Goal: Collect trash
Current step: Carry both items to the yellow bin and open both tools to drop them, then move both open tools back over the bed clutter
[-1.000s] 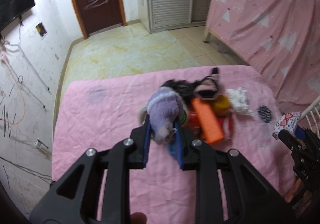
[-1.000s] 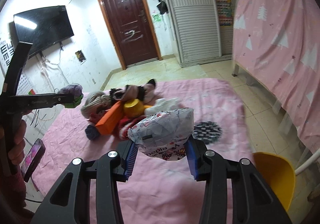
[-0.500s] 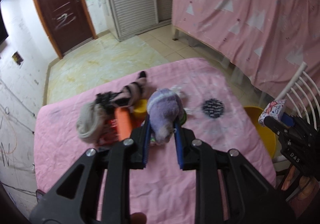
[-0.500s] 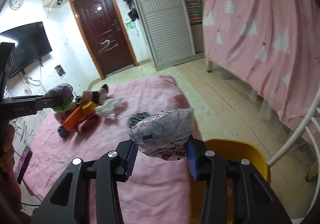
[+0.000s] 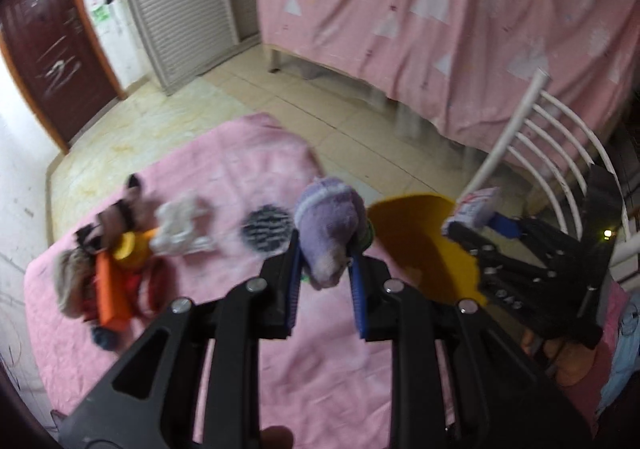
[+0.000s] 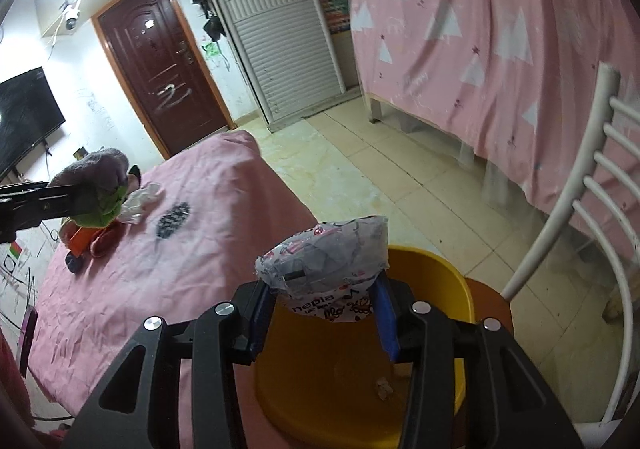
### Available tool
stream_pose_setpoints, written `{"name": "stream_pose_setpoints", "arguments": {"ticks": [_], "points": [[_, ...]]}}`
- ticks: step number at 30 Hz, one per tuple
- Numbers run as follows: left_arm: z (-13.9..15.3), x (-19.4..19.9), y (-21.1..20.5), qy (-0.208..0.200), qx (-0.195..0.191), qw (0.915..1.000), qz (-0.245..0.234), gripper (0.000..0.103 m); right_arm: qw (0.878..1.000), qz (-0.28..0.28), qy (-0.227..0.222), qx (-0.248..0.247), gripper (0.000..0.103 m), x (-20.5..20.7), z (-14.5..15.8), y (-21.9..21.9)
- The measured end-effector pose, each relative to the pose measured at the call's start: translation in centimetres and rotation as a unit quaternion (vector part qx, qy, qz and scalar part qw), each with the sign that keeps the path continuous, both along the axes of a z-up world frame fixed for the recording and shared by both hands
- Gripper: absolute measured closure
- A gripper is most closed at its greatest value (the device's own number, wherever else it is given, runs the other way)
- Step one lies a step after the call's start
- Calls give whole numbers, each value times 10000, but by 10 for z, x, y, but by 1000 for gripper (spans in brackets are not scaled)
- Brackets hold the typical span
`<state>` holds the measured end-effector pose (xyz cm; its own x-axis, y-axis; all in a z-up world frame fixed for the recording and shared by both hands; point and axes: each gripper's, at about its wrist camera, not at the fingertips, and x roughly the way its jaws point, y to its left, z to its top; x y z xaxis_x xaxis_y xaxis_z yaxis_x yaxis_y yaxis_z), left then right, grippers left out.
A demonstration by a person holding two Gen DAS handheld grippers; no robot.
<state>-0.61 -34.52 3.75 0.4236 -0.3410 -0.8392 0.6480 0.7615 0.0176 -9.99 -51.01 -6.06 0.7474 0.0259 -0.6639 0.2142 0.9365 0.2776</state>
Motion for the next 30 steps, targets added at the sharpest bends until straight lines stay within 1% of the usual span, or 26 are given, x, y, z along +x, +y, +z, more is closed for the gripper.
{"name": "stream_pose_setpoints", "arguments": {"ticks": [4,8,9,10,11,12,14,16,17,20,24,30], "points": [[-10,-6,-29,91,30,9997,-212,83,9998,-129,49,141,57,-2,-10,-13],[-20,-10,-50,271,120,9988,-378,82,9996,-191,86,212,45,-6,-16,-24],[-22,-10,-54,306,135,9986,-411,81,9995,-214,90,217,40,-7,-16,-25],[-25,-11,-58,339,166,9983,-439,78,9994,-250,97,217,38,-8,-17,-28],[-26,-12,-62,347,211,9982,-443,74,9993,-283,95,221,34,-9,-17,-29],[-26,-13,-66,338,237,9981,-450,74,9992,-303,88,228,32,-10,-17,-30],[-26,-14,-70,359,243,9978,-503,74,9991,-343,80,251,31,-12,-17,-33],[-25,-16,-73,422,216,9974,-539,71,9989,-381,89,249,31,-13,-17,-35],[-23,-17,-74,411,206,9974,-555,68,9989,-397,90,246,31,-14,-17,-35],[-19,-20,-73,341,189,9974,-608,67,9988,-419,83,245,31,-15,-15,-36],[-14,-19,-63,311,157,9978,-571,67,9988,-394,63,270,31,-14,-12,-30],[-2,-9,-37,204,80,9991,-362,67,9995,-251,-57,199,31,-5,6,-13]]}}
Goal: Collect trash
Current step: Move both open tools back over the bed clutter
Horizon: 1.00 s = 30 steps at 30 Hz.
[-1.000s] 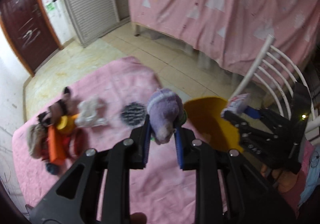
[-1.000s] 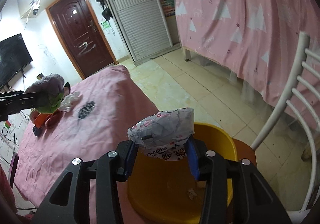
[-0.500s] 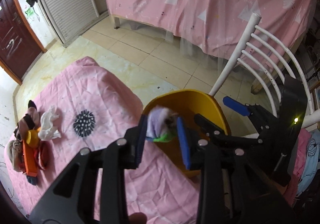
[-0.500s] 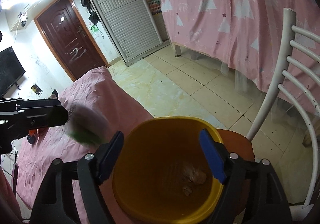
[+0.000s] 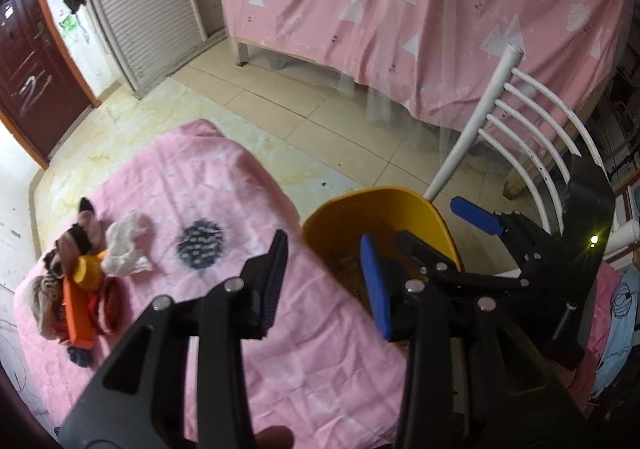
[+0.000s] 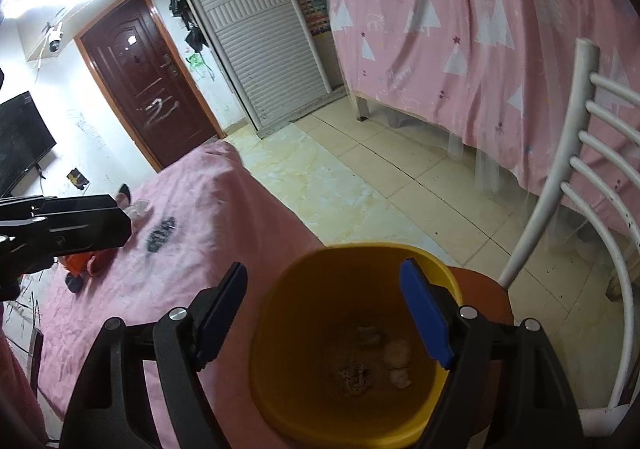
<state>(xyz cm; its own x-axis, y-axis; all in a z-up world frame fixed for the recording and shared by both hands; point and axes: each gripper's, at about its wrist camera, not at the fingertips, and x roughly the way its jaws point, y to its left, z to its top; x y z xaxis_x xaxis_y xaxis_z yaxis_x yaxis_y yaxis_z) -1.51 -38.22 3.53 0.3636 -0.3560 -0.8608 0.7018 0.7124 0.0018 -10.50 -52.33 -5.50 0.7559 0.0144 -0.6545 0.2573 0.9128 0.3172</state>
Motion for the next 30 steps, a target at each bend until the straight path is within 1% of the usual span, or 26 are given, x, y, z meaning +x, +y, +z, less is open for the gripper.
{"name": "stream_pose_setpoints", "arguments": {"ticks": [8,11,12,16,23,30], "points": [[20,25,64,-233,-102,9981,559,67,9987,453,-102,-215,31,31,26,51],[24,38,91,-323,-59,9962,811,61,9974,631,-86,-331,31,46,34,74],[25,43,100,-341,-50,9954,894,61,9970,689,-86,-355,31,50,36,79],[30,64,141,-424,-4,9909,1278,60,9947,924,-73,-453,31,69,43,108],[31,93,198,-493,150,9823,1800,60,9906,1242,-3,-566,31,102,48,145],[24,121,245,-371,245,9738,2231,60,9861,1542,96,-618,31,132,47,177]]}}
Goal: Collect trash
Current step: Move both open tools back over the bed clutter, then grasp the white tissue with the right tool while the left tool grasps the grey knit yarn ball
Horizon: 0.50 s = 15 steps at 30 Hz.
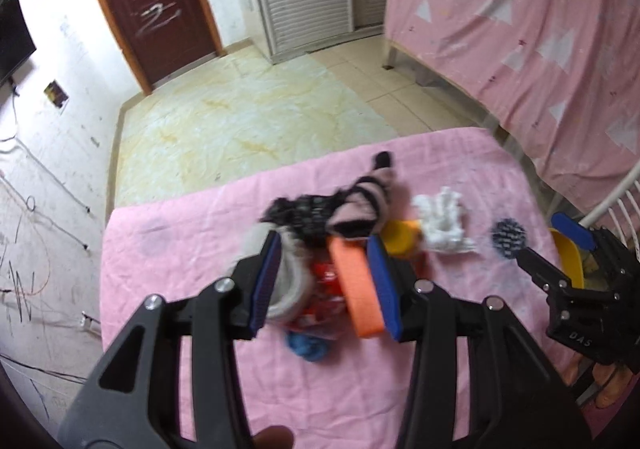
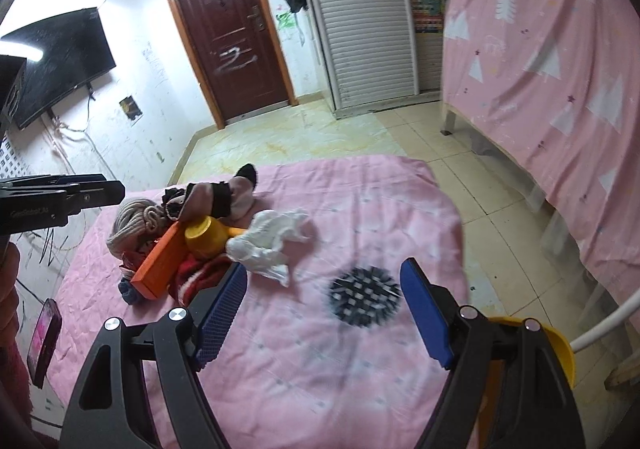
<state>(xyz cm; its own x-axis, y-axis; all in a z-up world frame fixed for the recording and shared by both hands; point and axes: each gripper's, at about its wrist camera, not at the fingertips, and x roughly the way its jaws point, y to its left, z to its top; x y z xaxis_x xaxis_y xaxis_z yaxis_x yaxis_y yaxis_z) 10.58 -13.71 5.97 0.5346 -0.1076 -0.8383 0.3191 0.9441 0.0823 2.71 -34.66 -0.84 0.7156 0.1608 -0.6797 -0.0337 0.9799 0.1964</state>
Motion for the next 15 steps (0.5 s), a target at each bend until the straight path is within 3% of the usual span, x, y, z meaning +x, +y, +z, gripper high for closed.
{"name": "stream_pose_setpoints", "arguments": {"ticks": [10,15], "points": [[-33,31,28,456,-27,9987,235,58,9993,257,244,-109,31,38,-13,26],[-51,41,38,725,-134,9969,263,51,9989,341,305,-113,31,52,-17,34]]}}
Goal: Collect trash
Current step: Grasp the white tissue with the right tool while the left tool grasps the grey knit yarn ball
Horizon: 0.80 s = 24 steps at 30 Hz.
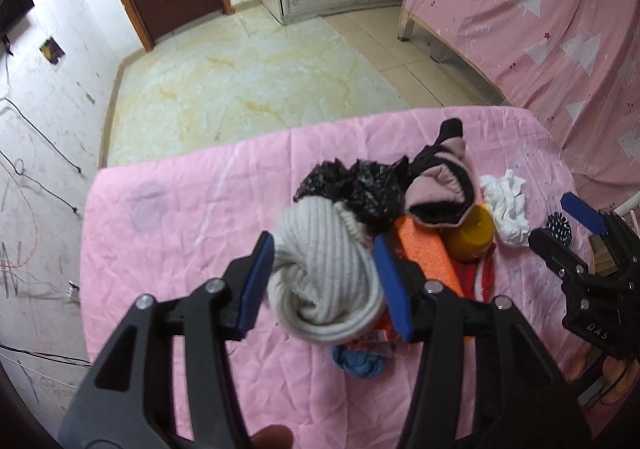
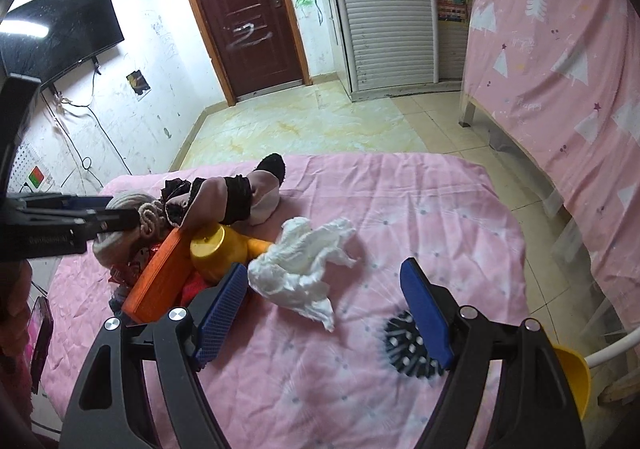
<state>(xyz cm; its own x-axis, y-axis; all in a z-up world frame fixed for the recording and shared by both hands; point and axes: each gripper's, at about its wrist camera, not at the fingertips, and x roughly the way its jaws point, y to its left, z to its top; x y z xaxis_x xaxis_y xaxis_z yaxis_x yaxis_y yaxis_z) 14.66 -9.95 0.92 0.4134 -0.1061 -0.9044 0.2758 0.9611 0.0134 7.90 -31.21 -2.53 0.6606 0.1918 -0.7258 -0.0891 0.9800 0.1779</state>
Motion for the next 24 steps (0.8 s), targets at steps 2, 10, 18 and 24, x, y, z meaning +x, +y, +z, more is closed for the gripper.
{"name": "stream_pose_setpoints", "arguments": {"ticks": [2,10,18,24], "points": [[-5,1,1,35,-14,10000,5,51,10000,27,32,-7,31,5,-2,3],[-5,-9,0,-169,51,9998,-127,63,9998,98,176,-57,31,22,-12,11],[-3,-14,2,-188,47,9997,-115,65,9991,107,410,-27,33,33,-27,13],[0,-18,2,-220,27,9997,-78,70,9995,114,281,-8,73,23,-21,14]]}}
